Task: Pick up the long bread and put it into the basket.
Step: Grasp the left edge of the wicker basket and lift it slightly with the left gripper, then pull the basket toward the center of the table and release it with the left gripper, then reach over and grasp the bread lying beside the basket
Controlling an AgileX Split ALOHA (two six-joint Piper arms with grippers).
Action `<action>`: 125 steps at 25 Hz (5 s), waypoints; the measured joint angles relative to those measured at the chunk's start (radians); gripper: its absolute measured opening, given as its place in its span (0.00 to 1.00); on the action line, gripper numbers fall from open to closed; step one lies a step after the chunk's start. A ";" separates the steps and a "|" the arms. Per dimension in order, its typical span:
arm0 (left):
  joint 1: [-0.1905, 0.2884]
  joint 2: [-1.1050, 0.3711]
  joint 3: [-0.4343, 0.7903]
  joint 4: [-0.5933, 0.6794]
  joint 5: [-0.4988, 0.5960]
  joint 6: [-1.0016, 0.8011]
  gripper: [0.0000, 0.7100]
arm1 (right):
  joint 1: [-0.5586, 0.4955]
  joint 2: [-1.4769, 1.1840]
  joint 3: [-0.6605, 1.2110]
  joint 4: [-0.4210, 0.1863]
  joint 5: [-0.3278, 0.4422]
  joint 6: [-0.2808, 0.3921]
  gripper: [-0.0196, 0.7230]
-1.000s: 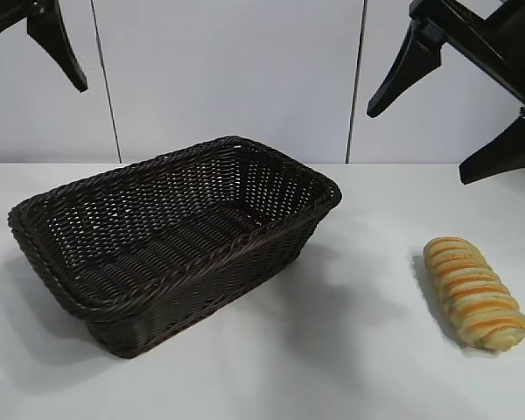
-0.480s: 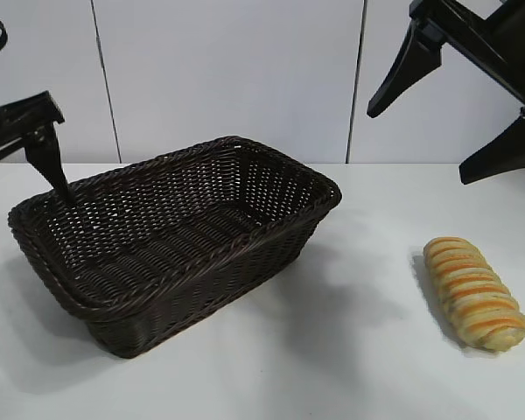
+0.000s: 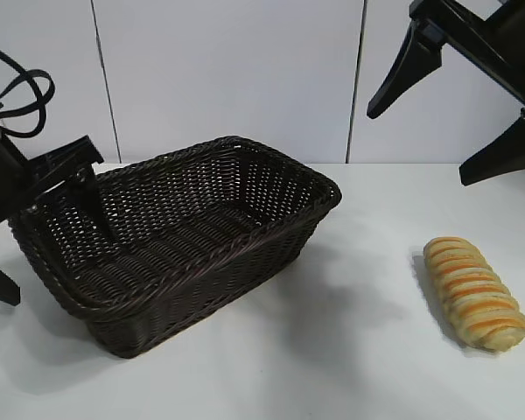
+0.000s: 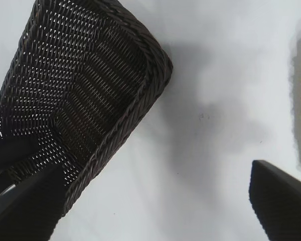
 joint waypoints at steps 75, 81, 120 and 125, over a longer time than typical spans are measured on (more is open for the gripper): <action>0.026 0.169 -0.595 0.234 0.512 0.295 0.97 | 0.000 0.000 0.000 0.000 0.031 0.000 0.96; 0.031 0.088 -0.683 0.380 0.568 0.253 0.98 | 0.000 0.000 0.000 0.000 0.031 0.000 0.96; 0.426 -1.276 -0.264 0.401 0.522 0.493 0.98 | 0.000 0.000 0.000 0.000 0.032 -0.057 0.96; 0.420 -1.507 0.013 0.404 0.496 0.480 0.98 | 0.000 0.000 0.000 0.000 0.032 -0.057 0.96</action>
